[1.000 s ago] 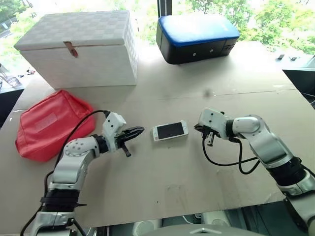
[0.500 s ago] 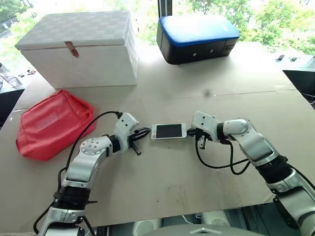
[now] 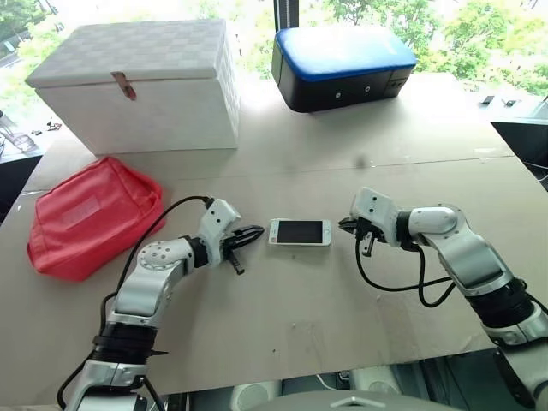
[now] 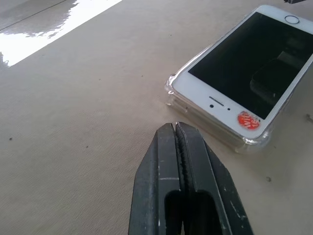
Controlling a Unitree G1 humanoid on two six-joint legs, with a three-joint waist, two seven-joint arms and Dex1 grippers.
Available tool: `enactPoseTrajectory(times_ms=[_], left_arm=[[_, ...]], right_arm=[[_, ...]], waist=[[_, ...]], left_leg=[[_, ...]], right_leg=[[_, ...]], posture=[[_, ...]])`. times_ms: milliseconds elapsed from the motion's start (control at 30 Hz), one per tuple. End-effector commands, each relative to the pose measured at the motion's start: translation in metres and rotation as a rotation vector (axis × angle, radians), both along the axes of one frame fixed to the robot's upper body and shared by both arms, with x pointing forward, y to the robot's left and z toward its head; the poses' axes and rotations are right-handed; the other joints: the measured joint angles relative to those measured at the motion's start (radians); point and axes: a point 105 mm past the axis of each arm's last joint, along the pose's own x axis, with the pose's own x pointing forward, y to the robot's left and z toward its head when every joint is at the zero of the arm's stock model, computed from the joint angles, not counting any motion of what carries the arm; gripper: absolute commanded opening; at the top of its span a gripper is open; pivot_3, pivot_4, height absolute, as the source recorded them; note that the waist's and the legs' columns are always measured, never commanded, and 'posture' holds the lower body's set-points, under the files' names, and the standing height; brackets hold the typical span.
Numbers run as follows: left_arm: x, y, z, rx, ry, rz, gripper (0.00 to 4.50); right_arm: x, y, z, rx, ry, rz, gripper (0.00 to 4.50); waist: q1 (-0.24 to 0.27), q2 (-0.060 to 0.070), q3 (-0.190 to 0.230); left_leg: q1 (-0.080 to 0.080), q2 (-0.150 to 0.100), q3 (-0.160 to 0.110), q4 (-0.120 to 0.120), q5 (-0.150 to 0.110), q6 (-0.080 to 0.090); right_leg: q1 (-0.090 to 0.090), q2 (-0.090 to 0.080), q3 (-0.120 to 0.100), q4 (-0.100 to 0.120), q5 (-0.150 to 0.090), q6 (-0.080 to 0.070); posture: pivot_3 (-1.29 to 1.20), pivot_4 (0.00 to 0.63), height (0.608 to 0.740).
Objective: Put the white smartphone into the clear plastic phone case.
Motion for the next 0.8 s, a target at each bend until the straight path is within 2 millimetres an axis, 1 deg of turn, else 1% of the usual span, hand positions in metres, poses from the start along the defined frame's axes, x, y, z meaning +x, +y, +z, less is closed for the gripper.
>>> enactPoseTrajectory(times_ms=[33,100,167,233,300,400,467,533,600,700,800], left_arm=[[0.004,0.004,0.007,-0.032,-0.017,0.032,0.03],[0.004,0.006,0.007,-0.050,-0.013,0.051,0.03],[0.003,0.010,0.007,-0.059,-0.006,0.072,0.03],[0.001,0.015,0.008,-0.071,-0.001,0.095,0.03],[-0.001,0.018,0.010,-0.074,-0.001,0.101,0.03],[-0.004,0.020,0.014,-0.074,-0.008,0.103,0.03],[-0.006,0.021,0.016,-0.071,-0.012,0.104,0.03],[-0.006,0.020,0.017,-0.069,-0.016,0.103,0.03],[-0.008,0.019,0.017,-0.068,-0.018,0.101,0.03],[-0.011,0.014,0.016,-0.063,-0.015,0.083,0.03],[-0.013,0.007,0.014,-0.059,-0.008,0.059,0.03]], right_arm=[[0.001,0.015,0.024,0.087,-0.043,0.050,0.00],[-0.002,0.029,0.031,0.140,-0.028,0.088,0.00],[-0.007,0.047,0.033,0.178,-0.010,0.140,0.00],[-0.008,0.069,0.026,0.194,0.022,0.180,0.00],[-0.005,0.081,0.013,0.155,0.033,0.202,0.00],[0.005,0.089,-0.013,0.070,0.083,0.193,0.00],[0.007,0.087,-0.029,-0.009,0.089,0.203,0.00],[0.008,0.084,-0.037,-0.043,0.100,0.214,0.00],[0.008,0.081,-0.034,-0.036,0.078,0.226,0.00],[0.007,0.082,-0.006,0.109,0.069,0.216,0.00],[0.005,0.072,0.020,0.190,0.034,0.200,0.00]], waist=[[-0.002,0.000,0.000],[-0.002,0.000,0.000],[-0.002,0.000,0.000],[-0.003,0.000,0.000],[-0.003,-0.001,0.000],[-0.001,-0.001,0.000],[-0.001,0.000,0.000],[0.000,-0.002,-0.002],[0.001,-0.002,-0.003],[0.001,-0.002,-0.003],[0.002,-0.002,-0.002]], left_leg=[[0.000,0.000,0.000,0.000,0.000,0.000],[0.000,0.000,0.001,0.000,0.000,0.000],[0.000,0.000,0.000,0.000,0.000,0.000],[0.001,0.000,0.000,0.000,0.000,0.000],[0.001,0.000,0.000,0.000,0.000,0.000],[0.001,0.000,0.000,0.000,0.000,0.000],[0.001,-0.001,0.000,0.001,0.000,0.000],[0.002,-0.001,0.001,0.001,0.000,0.000],[0.002,-0.001,0.000,0.001,0.000,0.000],[0.002,-0.001,0.000,0.001,0.000,0.000],[0.001,-0.001,0.000,0.001,0.000,0.000]], right_leg=[[0.000,0.000,0.000,0.000,0.000,0.000],[0.000,0.000,0.001,0.000,0.000,0.000],[0.000,0.000,0.000,0.001,0.000,0.000],[0.000,0.000,0.000,0.002,0.000,0.000],[0.000,0.000,0.000,0.003,0.000,0.000],[0.000,0.000,0.000,0.003,0.000,0.000],[0.000,-0.001,0.000,0.003,0.000,0.000],[0.000,-0.001,0.001,0.004,0.000,0.000],[0.000,-0.001,0.001,0.004,0.000,0.000],[0.000,-0.001,0.001,0.004,0.000,0.000],[0.000,-0.001,0.001,0.004,0.000,0.000]], posture=[[0.00,0.150,0.740],[0.00,0.150,0.740],[0.00,0.150,0.740],[0.00,0.150,0.740],[0.00,0.150,0.740],[0.00,0.150,0.740],[0.00,0.150,0.740],[0.00,0.150,0.740],[0.00,0.150,0.740],[0.00,0.150,0.740],[0.00,0.150,0.740]])
